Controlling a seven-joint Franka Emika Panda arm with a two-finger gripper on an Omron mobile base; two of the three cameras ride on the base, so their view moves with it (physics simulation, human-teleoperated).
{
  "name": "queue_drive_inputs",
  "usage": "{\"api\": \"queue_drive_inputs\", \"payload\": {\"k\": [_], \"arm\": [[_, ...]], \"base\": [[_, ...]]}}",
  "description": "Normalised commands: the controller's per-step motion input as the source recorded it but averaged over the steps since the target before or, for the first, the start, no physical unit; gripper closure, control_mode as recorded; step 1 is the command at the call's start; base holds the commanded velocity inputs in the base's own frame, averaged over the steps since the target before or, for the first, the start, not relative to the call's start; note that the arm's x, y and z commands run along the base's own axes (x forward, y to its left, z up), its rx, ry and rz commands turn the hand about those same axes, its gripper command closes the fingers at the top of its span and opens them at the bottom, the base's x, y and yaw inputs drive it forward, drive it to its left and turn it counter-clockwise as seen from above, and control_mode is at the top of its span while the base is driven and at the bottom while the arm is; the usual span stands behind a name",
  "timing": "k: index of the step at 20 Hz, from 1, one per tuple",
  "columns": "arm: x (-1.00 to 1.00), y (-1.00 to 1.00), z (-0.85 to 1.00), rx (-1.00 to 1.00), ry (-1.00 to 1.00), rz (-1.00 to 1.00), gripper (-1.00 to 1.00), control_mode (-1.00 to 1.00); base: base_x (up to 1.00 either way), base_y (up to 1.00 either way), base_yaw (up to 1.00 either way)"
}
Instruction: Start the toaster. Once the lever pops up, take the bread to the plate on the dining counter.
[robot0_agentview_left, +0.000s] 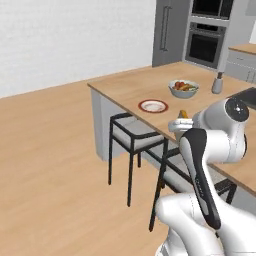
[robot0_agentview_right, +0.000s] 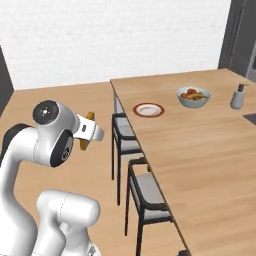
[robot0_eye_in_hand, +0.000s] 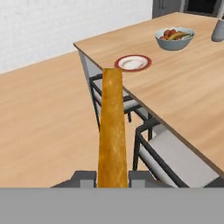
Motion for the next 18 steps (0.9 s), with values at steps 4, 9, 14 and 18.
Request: {"api": "queue_drive_inputs", "payload": {"k": [4,9,14,18], "arm": [[0.00,0.00,0.00,0.00,0.00,0.00,1.00,1.00],[0.00,0.00,0.00,0.00,0.00,0.00,1.00,1.00],[0.00,0.00,0.00,0.00,0.00,0.00,1.00,1.00],[0.00,0.00,0.00,0.00,0.00,0.00,1.00,1.00]], "base": [[0.73,0.40,-0.30],[0.67,0.46,-0.30],[0.58,0.48,-0.27],[0.53,0.75,-0.22]]}}
